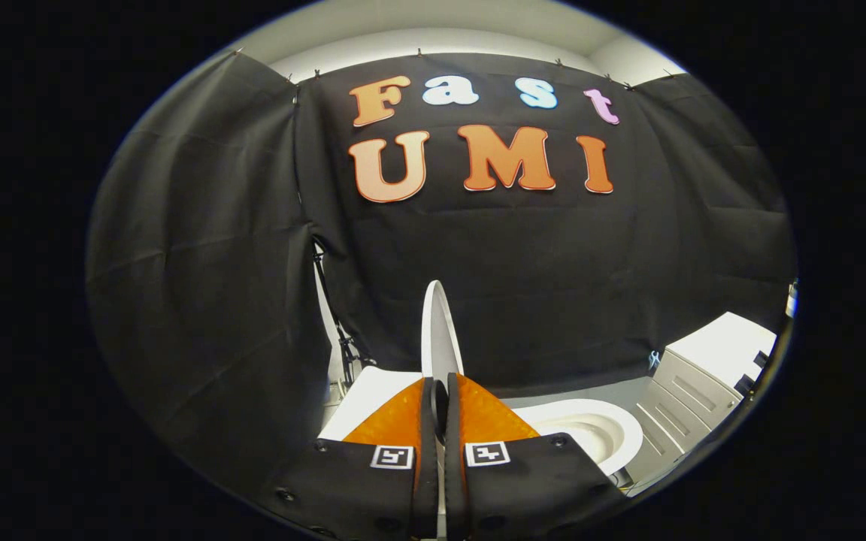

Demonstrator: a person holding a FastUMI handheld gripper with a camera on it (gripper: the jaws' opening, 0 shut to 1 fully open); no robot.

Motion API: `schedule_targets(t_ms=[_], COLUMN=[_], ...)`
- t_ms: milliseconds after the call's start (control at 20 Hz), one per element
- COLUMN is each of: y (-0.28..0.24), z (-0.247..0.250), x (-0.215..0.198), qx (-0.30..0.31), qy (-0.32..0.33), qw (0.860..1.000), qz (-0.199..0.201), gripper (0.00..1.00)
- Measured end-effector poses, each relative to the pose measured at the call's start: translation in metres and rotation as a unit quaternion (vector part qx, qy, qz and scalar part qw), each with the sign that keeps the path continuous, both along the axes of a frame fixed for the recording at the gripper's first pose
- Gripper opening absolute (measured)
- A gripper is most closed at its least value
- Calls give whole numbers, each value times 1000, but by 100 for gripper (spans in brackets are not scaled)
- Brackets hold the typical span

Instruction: Open the toilet lid.

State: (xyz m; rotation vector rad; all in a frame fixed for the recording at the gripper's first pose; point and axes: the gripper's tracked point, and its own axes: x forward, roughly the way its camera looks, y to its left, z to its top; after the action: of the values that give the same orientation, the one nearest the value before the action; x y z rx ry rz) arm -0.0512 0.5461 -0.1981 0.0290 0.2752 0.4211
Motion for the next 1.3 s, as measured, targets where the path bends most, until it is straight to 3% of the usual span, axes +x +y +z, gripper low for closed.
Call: schedule_targets(t_ms=[300, 400, 500, 650, 900, 1300], y=[18, 29, 34, 22, -3, -94], z=[-2, -4, -5, 9, 42, 76], x=[-9, -15, -17, -14, -14, 19], qx=[-13, -13, -22, -31, 5, 36], qy=[-12, -6, -3, -26, -35, -43], qw=[1000, 999, 999, 999, 999, 998], qz=[12, 34, 42, 32, 26, -16], gripper=[12, 12, 33, 55, 98, 99])
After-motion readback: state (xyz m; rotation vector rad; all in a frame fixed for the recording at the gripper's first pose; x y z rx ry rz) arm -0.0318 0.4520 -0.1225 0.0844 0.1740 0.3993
